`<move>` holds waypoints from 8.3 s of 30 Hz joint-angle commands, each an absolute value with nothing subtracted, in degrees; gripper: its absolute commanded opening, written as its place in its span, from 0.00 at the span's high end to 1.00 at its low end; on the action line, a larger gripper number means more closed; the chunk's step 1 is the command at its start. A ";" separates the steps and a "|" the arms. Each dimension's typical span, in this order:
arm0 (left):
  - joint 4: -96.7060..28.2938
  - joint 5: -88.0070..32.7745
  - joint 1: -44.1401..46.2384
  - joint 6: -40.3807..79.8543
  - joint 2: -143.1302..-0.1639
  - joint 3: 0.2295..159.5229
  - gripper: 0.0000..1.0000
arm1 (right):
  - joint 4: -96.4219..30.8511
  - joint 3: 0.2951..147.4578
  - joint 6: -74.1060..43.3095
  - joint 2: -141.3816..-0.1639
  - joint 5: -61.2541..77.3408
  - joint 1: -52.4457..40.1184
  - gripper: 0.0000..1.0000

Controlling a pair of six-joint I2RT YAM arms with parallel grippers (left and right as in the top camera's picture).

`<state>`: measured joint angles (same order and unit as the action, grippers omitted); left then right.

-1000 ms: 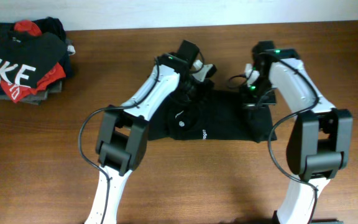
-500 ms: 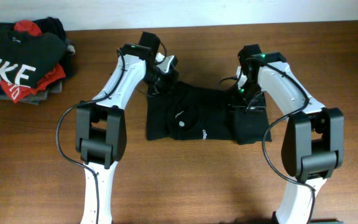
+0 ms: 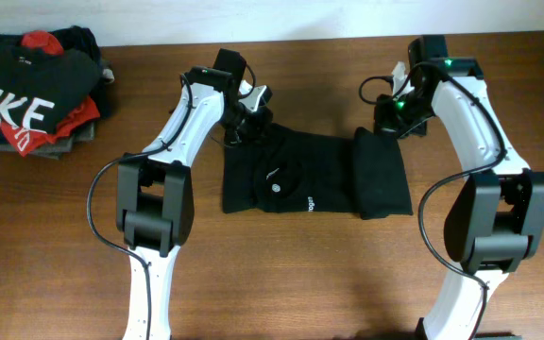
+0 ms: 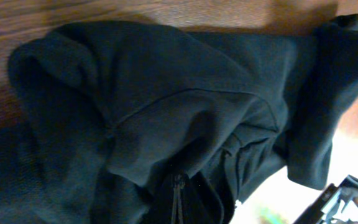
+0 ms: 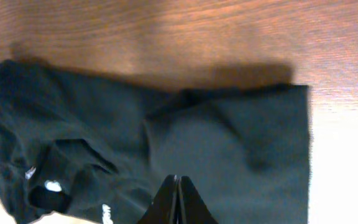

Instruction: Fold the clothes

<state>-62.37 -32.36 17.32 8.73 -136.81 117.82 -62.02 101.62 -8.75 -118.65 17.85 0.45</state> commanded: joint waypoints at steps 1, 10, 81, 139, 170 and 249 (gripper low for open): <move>-62.65 -29.95 17.34 7.62 -135.06 117.80 0.99 | -60.20 99.24 -8.60 -121.43 22.55 -0.78 0.96; -63.22 -29.63 17.37 7.60 -135.06 117.80 0.99 | -54.87 96.95 -9.93 -127.44 24.36 -1.96 0.96; -79.29 -17.72 8.73 0.19 -128.46 117.78 0.34 | -59.77 87.92 -0.86 -110.41 32.18 5.91 0.01; -27.83 -37.71 20.18 19.59 -128.68 83.02 0.01 | -58.17 87.92 -0.84 -110.41 32.05 5.98 0.01; -31.53 -27.18 12.27 25.96 -128.60 83.02 1.00 | -58.19 87.92 -1.08 -110.41 30.13 5.98 0.00; -40.45 -16.86 10.87 6.83 -123.63 89.23 1.00 | -45.98 87.77 -11.49 -126.06 30.74 -3.53 0.05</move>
